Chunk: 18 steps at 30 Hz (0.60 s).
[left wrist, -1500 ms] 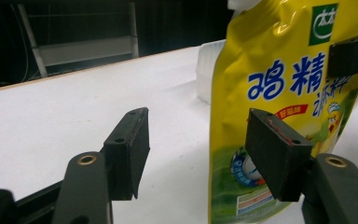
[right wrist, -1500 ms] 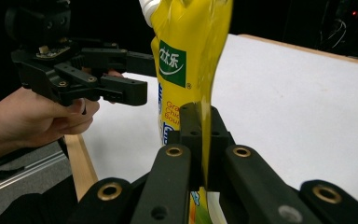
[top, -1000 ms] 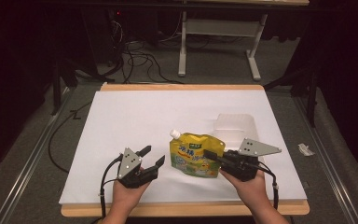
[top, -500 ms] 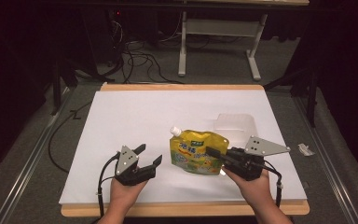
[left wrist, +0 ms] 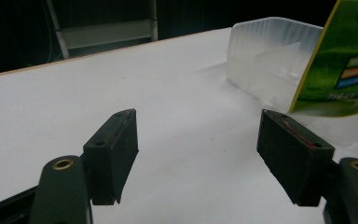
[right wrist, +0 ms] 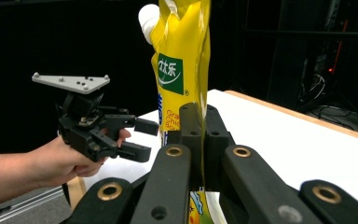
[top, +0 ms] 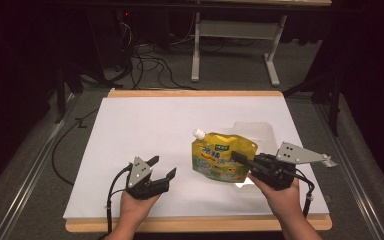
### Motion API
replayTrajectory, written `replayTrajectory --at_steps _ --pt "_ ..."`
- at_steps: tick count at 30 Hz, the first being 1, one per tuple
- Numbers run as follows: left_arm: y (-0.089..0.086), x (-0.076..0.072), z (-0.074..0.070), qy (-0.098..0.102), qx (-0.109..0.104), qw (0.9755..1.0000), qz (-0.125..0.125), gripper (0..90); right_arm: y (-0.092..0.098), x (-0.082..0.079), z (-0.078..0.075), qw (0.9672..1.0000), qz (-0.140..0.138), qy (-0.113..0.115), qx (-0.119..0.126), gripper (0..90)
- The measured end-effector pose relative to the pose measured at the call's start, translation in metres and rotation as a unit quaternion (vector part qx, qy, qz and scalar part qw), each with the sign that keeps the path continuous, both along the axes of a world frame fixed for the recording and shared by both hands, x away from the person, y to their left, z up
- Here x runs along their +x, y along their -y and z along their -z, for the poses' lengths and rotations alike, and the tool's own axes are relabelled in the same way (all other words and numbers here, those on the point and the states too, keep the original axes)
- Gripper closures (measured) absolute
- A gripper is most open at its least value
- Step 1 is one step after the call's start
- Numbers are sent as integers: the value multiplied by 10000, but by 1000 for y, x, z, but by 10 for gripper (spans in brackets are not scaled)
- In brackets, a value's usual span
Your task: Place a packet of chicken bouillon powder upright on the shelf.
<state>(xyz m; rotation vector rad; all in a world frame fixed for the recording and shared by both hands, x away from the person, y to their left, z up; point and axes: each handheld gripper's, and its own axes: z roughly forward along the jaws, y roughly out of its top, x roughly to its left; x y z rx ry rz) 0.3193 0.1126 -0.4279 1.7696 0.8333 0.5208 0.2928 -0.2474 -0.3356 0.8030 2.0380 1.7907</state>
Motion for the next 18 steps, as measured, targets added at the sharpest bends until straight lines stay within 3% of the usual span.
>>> replayTrajectory --at_steps 11,18 --pt "-2 -1 0 -4 -5 10000 -19 301 20 0 -6 9998 199 81 53 900" --pt "-2 -1 0 -16 -26 10000 -19 301 47 -2 -10 9988 459 161 71 900"
